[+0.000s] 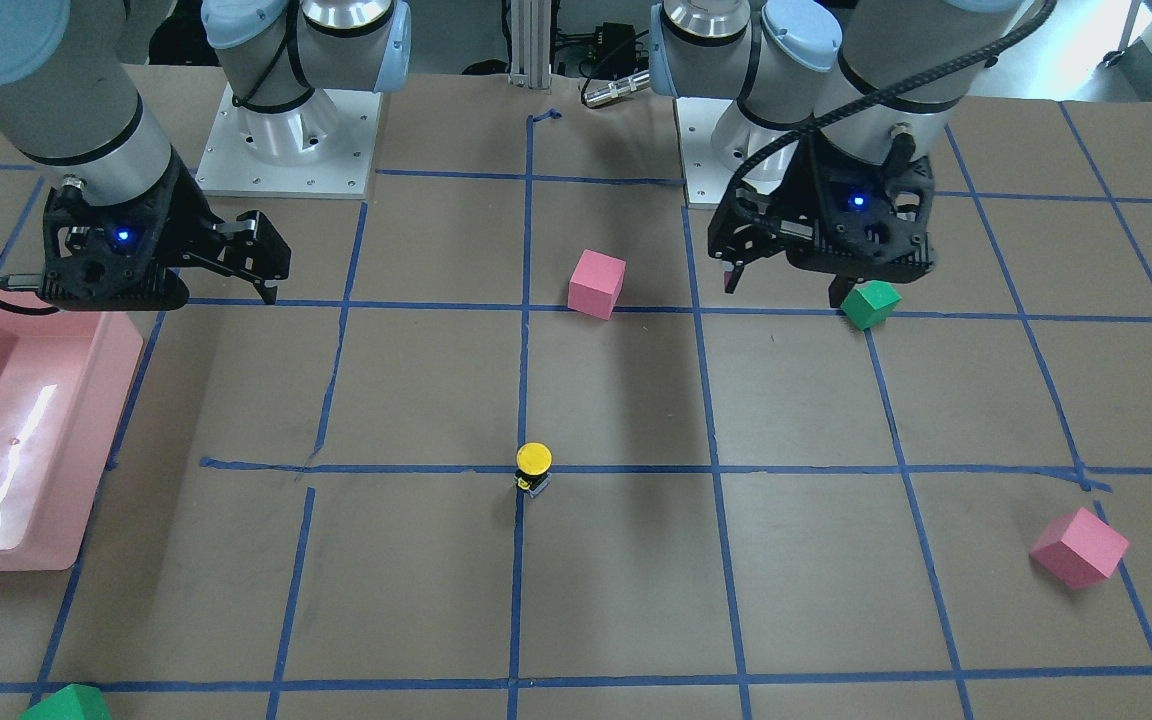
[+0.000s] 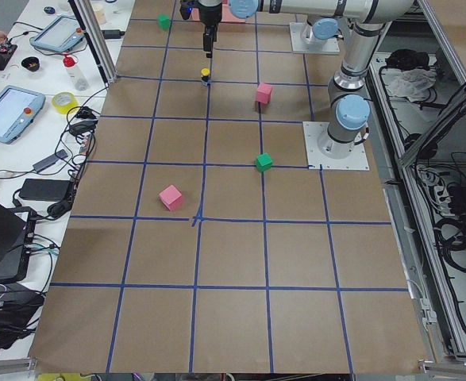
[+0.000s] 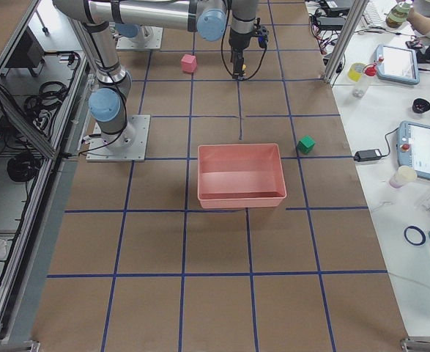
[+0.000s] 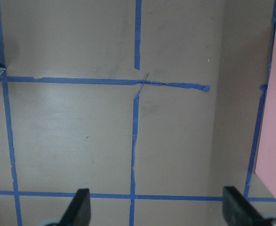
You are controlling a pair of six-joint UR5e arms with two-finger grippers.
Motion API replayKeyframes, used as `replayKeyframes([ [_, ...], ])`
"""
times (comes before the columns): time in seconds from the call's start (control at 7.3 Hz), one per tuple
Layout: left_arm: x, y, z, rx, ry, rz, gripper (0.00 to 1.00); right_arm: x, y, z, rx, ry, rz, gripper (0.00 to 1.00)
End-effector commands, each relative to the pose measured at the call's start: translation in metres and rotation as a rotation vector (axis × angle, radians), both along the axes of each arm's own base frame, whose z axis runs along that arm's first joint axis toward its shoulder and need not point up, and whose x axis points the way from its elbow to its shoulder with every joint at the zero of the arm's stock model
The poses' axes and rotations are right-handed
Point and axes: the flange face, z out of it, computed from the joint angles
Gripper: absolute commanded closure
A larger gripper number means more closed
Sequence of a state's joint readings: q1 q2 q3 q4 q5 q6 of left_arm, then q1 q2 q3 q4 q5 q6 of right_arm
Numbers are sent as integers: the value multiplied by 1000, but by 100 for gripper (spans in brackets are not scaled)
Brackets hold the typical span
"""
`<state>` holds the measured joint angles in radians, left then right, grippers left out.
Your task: Align button upright
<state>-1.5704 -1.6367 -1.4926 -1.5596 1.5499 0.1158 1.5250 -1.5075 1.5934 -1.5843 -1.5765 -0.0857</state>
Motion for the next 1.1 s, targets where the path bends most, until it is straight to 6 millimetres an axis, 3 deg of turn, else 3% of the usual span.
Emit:
replayKeyframes([
  [0.0, 30, -5, 2, -9, -1, 28, 4, -1, 1, 1, -2, 5, 2, 0],
  [0.96, 25, -9, 2, -43, 0, 32, 0, 0, 1, -2, 11, 7, -9, 0],
])
